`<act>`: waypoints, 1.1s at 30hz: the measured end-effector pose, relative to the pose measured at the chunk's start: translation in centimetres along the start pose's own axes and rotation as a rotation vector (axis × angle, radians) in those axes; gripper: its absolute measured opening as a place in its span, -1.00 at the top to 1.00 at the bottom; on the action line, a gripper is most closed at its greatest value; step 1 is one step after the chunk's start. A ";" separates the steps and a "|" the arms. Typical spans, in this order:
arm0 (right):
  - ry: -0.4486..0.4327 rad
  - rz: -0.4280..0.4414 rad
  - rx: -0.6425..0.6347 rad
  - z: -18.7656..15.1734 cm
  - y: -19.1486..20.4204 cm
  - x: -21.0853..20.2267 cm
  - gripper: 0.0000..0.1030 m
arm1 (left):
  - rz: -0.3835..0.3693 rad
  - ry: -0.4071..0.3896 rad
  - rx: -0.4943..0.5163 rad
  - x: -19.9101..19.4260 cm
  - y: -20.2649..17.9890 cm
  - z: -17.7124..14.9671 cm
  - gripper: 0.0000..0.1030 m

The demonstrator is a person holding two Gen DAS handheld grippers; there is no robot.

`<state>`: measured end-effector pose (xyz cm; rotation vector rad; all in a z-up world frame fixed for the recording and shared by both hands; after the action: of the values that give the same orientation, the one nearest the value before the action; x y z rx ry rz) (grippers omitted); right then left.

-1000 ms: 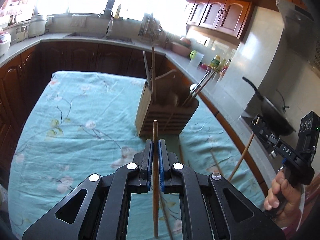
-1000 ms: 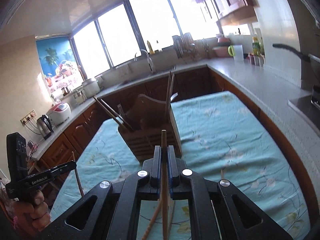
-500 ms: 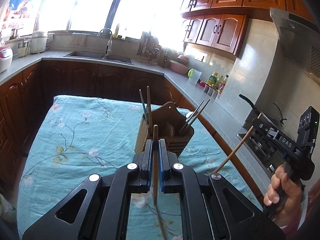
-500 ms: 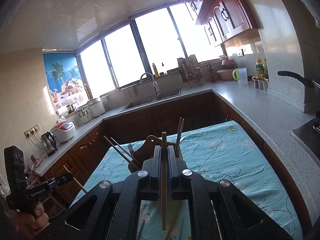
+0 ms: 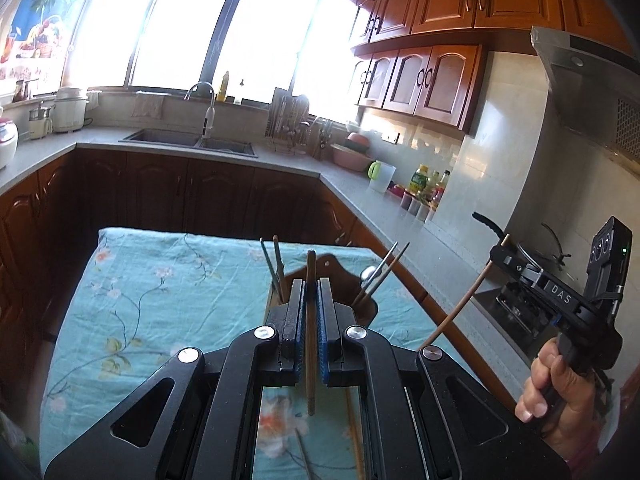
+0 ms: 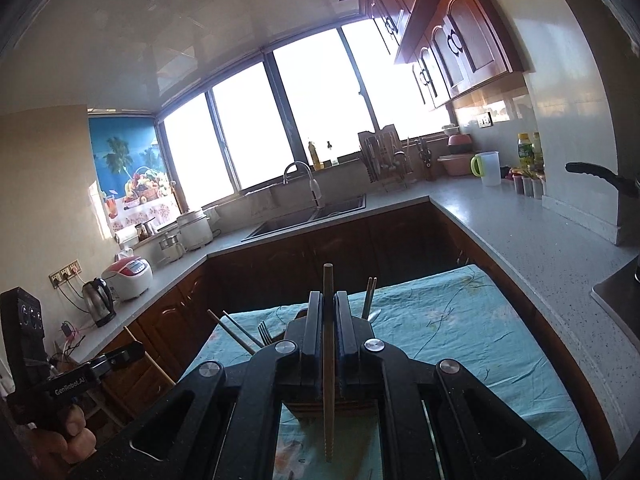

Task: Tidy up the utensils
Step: 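Lift both wooden chopsticks and lower them upright into the wooden holder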

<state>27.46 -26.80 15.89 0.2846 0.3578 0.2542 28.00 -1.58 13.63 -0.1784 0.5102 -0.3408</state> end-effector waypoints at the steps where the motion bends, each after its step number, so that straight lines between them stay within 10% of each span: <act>1: -0.005 0.000 0.002 0.4 0.0 0.1 0.90 | 0.003 -0.006 0.007 0.1 -0.2 0.4 0.91; 33: -0.125 -0.040 0.050 6.1 -2.9 5.6 0.90 | 0.060 -0.169 0.006 4.7 0.5 7.5 0.91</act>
<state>35.41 -29.28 18.70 0.3410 0.2463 0.1870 35.80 -2.18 17.87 -0.1840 0.3468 -0.2665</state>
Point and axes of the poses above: each gripper's, at about its wrist camera, not at the fingertips, and x roughly the way its jaws point, y to its left, z to its top, the point moved 10 cm from there along x, roughly the way its jaws point, and after that the axes turned 2 degrees about y, right-handed, at the moved point
